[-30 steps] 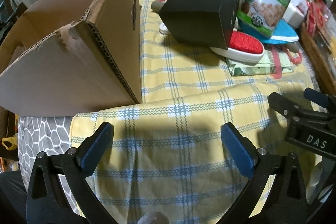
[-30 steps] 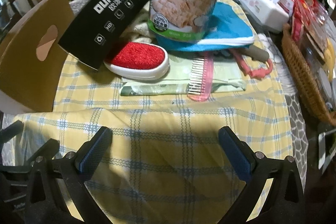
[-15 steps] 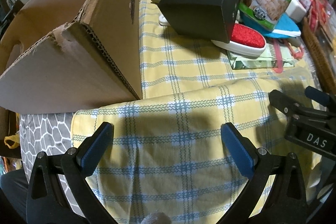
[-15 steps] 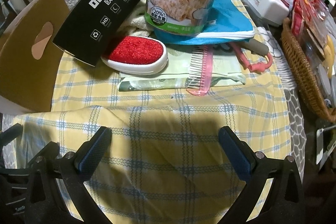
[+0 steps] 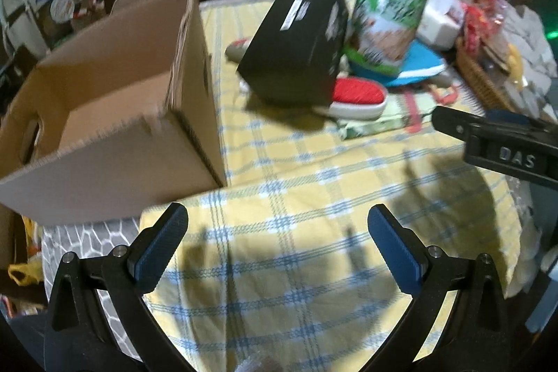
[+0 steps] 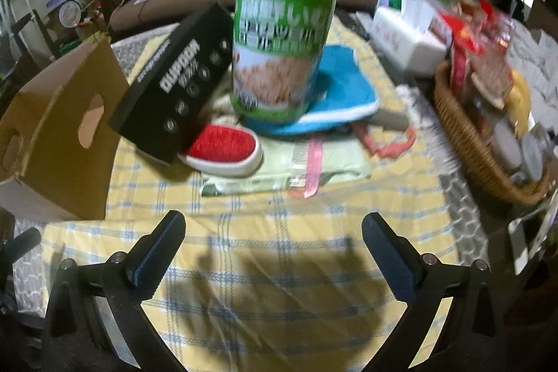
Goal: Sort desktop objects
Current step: 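Move both grippers toward the green can and black box on the cloth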
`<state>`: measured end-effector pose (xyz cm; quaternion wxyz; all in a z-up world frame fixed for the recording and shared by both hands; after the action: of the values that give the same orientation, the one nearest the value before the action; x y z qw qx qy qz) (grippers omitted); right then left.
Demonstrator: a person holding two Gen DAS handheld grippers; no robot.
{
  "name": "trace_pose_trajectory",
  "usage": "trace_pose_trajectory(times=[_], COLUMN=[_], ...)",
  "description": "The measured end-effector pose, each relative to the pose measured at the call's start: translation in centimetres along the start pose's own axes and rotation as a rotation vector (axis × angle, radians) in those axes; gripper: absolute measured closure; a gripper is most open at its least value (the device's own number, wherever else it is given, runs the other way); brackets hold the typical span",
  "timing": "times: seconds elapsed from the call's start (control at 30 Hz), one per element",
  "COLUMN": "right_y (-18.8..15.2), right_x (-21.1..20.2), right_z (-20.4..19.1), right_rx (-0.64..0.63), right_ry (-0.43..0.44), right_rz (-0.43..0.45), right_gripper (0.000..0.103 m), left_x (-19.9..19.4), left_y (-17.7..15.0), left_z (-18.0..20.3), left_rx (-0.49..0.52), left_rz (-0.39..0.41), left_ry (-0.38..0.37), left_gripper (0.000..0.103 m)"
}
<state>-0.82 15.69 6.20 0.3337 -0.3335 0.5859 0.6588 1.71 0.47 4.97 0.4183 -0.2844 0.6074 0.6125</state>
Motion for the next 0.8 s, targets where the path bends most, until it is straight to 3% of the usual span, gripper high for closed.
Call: trace_pose_trajectory(times=[0.37,0.6,0.8], right_y=[1.9,3.7,5.4], right_x=[-2.6,-3.8,-4.1], right_z=[1.5,3.2,5.3], right_rx=[-0.018,0.02,0.079], right_ry=[0.014,0.041,0.07], right_rz=[0.031,0.069,0.109], right_gripper=[0.001,0.001,0.001], left_x=[-4.0,-5.3,-4.7], left_y=[4.3,8.7,13.1], left_z=[1.9,2.1,2.7], left_rx=[0.055,0.076,0.076], left_rz=[0.074,0.126,0.114], left_ry=[-0.064,-0.074,-0.147], left_gripper=[0.0,0.0,0.0])
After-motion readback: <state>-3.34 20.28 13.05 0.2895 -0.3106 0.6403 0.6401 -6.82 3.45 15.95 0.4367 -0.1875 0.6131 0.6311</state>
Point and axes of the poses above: each gripper's, at about its wrist camera, not at the fingertips, and x roughly the way its jaws point, z to its right, y to its top, the point moved 1 cm from there along x, roughly the way its jaws point, and after that the axes turned 9 degrees about -x, right-handed, at the moved point
